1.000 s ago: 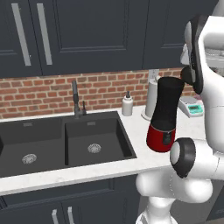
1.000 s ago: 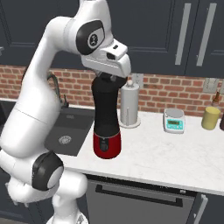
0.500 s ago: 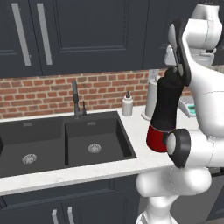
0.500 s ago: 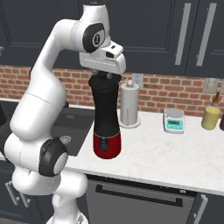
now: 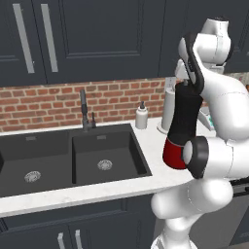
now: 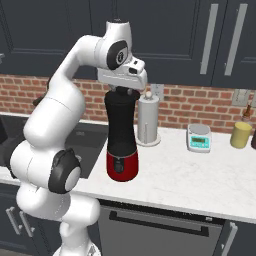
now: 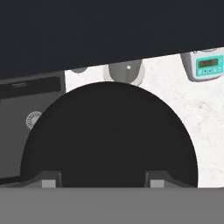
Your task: Close the lid blender by securely placing the lid on top.
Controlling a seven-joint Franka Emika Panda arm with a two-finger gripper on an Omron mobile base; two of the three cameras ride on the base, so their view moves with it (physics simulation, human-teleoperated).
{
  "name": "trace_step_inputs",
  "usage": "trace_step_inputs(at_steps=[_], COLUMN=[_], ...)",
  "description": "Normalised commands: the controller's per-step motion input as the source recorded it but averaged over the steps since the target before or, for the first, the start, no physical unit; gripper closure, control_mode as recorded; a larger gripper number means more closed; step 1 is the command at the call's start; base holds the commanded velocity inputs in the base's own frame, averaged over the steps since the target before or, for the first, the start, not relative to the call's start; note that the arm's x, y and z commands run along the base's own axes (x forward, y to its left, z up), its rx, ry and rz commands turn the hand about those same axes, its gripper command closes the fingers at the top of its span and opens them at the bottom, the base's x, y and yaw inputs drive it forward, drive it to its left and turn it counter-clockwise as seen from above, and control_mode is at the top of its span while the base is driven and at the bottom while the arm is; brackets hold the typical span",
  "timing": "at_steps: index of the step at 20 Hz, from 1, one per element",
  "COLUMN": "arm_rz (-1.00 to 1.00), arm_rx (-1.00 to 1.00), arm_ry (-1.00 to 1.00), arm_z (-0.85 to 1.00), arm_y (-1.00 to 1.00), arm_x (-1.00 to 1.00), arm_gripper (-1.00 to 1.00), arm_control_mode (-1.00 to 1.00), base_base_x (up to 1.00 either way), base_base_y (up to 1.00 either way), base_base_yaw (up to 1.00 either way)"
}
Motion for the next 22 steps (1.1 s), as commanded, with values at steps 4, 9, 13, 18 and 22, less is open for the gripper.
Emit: trace_step_inputs(at_steps=[4,9,13,18,22], arm_rz=[0.07,0.05,0.03,0.02,0.00], arm_rx=[0.00,-0.02,0.00,0.00,0.00], arm_ry=[-0.02,-0.11,-0.09,-0.04,-0.02], arm_z=[-0.25,-0.35,-0.55,-0.40,-0.14], arm_y=[0.00,0.15,0.32,0.26,0.05], arm_x=[0.35,0.03,0.00,0.00,0.00], arm_gripper=[1.00,1.00,1.00,-1.00,-1.00], arm_control_mode=[-1.00,-1.00,-1.00,-1.00,-1.00], base_base_x=[0.00,0.00,0.00,0.00,0.00], base_base_y=[0.00,0.00,0.00,0.00,0.00], base_base_yaw=[0.00,0.00,0.00,0.00,0.00])
